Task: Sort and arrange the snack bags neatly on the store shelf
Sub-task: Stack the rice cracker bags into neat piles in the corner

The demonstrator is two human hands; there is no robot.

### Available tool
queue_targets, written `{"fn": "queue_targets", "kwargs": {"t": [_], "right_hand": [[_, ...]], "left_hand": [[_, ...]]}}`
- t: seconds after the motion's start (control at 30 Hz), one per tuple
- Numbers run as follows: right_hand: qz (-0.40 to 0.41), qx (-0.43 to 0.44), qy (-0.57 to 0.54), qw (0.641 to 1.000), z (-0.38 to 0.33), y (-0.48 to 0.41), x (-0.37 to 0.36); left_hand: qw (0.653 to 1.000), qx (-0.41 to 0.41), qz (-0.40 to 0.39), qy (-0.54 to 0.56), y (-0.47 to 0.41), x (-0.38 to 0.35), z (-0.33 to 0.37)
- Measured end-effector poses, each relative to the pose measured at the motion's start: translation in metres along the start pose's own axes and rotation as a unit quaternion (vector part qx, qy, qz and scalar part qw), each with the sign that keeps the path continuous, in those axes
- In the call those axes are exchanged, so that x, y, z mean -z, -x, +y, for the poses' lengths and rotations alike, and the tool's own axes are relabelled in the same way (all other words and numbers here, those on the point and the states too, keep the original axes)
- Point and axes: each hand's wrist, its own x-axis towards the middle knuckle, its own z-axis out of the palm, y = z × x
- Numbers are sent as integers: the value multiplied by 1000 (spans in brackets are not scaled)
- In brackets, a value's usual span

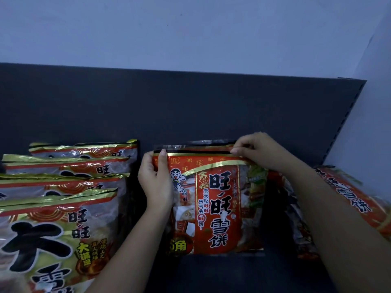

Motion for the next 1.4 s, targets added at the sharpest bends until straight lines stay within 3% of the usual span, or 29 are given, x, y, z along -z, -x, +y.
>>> {"fn": "queue_targets", "kwargs": {"t": [0.07,0.17,0.27,0.33,0.4,0.47,0.53,0.63,0.9,1.03,1.27,1.4], "right_hand": [[11,14,-1,1000,1,-1,-8],[92,62,94,989,8,-3,-25],[173,93,148,969,13,4,-50],[247,114,135,953,19,11,-64],[323,134,127,928,23,18,-73],[363,156,138,908,23,29,-84],[340,212,173,900,23,44,-101],[252,285,246,891,35,71,-132],[199,256,288,901,75,100,-179],[210,247,297,898,83,92,-190],[193,254,285,904,74,100,-174],[297,213,228,903,70,99,-131]], "left_hand": [[1000,17,8,8,0,3,1],[1000,-9,21,-21,8,5,1],[965,-206,19,-159,32,9,-2],[876,-392,-108,-258,56,14,-7],[723,-521,-268,-365,80,21,-19],[595,-549,-354,-467,94,29,-40],[557,-516,-374,-533,99,35,-57],[561,-471,-359,-578,95,38,-64],[591,-442,-346,-580,89,44,-76],[580,-447,-350,-585,88,42,-80],[599,-462,-351,-552,89,42,-71],[614,-494,-364,-496,103,27,-47]]}}
